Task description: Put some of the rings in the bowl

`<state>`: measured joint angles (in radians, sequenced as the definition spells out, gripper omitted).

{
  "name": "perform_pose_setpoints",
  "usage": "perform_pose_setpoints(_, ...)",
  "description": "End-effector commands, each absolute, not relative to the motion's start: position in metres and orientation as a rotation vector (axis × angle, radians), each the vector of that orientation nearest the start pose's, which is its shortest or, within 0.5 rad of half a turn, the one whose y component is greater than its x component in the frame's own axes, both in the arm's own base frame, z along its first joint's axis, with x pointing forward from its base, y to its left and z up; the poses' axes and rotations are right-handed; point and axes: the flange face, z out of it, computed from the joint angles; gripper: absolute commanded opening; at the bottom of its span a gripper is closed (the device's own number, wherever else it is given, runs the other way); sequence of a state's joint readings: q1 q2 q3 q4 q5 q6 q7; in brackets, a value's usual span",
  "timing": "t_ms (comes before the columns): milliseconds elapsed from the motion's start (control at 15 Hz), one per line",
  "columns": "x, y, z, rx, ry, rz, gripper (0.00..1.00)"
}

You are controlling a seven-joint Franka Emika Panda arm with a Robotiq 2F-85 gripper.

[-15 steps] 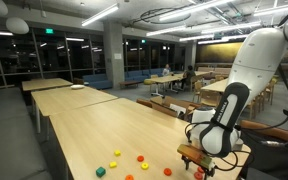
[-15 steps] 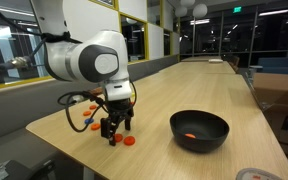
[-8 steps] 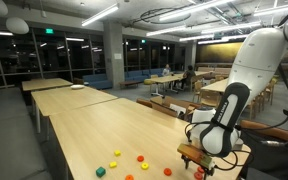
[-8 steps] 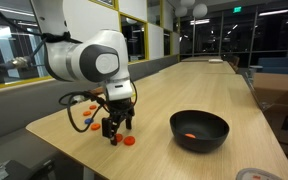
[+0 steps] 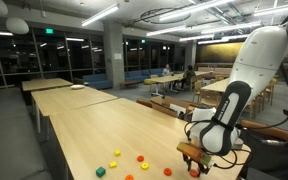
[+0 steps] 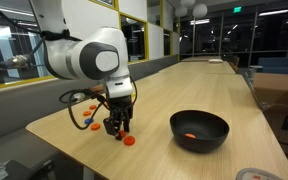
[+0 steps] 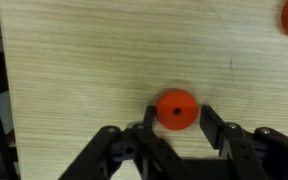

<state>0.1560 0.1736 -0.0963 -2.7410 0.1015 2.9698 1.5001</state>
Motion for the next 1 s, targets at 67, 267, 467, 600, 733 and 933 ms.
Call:
perform_pose_setpoints(67,0.397,0.016,0.180,-2.223,2.143,-0.083,0.22)
perform_pose_setpoints(267,0.398,0.014,0.183,-2.223,2.135,-0.090,0.22)
perform_pose_setpoints(467,0.397,0.006,0.190,-2.235,2.127,-0.118,0.23)
perform_pose_setpoints(600,0.400,-0.008,0.197,-2.253,2.120,-0.147,0.23)
perform_pose_setpoints(733,0.401,-0.026,0.208,-2.270,2.108,-0.185,0.23)
perform_pose_setpoints(933,0.401,-0.050,0.230,-2.313,2.066,-0.243,0.23)
